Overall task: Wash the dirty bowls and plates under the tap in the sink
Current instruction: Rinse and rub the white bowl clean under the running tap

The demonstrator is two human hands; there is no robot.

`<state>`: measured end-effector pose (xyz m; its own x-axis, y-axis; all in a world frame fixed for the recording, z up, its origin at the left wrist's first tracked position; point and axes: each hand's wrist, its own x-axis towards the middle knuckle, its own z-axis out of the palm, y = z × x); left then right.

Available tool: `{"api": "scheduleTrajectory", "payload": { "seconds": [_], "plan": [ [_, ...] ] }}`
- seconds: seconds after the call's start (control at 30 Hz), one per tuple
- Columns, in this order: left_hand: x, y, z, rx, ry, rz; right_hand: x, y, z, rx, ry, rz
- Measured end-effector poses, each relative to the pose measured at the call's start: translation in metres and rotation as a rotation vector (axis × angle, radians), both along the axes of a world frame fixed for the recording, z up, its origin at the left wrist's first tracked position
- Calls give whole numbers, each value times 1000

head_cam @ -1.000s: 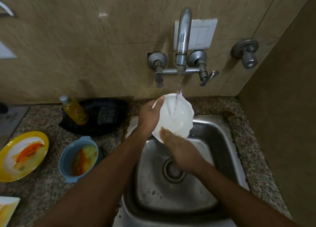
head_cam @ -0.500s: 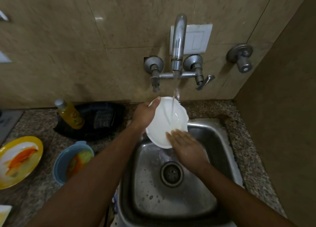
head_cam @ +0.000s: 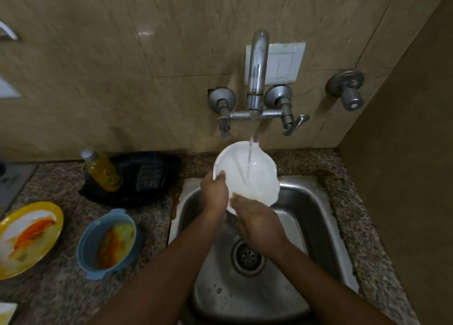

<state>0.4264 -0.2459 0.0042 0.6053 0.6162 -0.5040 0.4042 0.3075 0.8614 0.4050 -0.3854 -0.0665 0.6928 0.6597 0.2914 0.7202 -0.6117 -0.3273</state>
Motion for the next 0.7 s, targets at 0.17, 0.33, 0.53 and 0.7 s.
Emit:
{"api": "scheduleTrajectory", "payload": {
  "seconds": [0.17, 0.33, 0.53, 0.7],
  "plan": [
    [12, 6, 5, 199, -19, -142, 6, -11, 13, -160, 137, -62],
    [9, 9, -1, 273, -30, -162, 10, -19, 12, -176, 190, -9],
    [7, 17, 0, 350, -49, -168, -11, -10, 15, -153, 323, 34],
    [8, 17, 0, 342, -16, -160, -1, -2, 15, -210, 300, -63]
  ]
}}
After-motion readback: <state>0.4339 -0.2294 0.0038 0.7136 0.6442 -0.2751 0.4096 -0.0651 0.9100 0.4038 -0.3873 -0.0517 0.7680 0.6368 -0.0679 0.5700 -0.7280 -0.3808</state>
